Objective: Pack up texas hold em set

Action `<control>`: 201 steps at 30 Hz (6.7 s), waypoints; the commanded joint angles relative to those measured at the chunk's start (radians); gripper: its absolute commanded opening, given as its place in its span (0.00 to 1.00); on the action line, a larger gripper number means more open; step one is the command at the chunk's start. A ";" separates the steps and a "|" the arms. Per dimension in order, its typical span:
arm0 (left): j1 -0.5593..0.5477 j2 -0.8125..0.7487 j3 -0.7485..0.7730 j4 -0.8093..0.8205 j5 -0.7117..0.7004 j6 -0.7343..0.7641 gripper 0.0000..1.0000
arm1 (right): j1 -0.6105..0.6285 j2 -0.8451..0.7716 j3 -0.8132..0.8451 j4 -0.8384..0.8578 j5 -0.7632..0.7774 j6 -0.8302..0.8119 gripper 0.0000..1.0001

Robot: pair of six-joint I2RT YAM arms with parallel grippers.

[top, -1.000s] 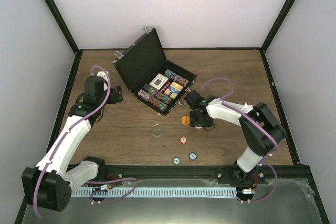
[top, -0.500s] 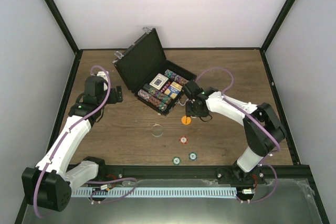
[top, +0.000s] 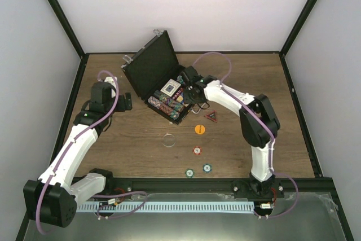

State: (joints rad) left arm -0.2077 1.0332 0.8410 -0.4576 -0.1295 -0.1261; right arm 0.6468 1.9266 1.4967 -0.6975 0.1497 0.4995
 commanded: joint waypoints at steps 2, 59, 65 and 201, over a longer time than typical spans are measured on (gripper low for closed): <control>-0.001 0.009 -0.011 0.019 0.009 0.002 1.00 | 0.005 0.099 0.154 0.007 0.017 -0.058 0.45; -0.001 0.017 -0.011 0.018 0.016 0.000 1.00 | 0.109 -0.149 -0.456 0.086 -0.042 0.119 0.73; -0.001 0.018 -0.011 0.019 0.015 0.000 1.00 | 0.109 -0.131 -0.464 0.076 -0.022 0.120 0.65; -0.001 0.026 -0.013 0.019 0.034 -0.003 1.00 | -0.105 -0.169 -0.422 0.153 0.060 0.016 0.55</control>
State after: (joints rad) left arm -0.2081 1.0706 0.8352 -0.4511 -0.1005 -0.1265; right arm 0.5510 1.8088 1.0710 -0.4847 0.2157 0.5346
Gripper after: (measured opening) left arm 0.998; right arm 0.642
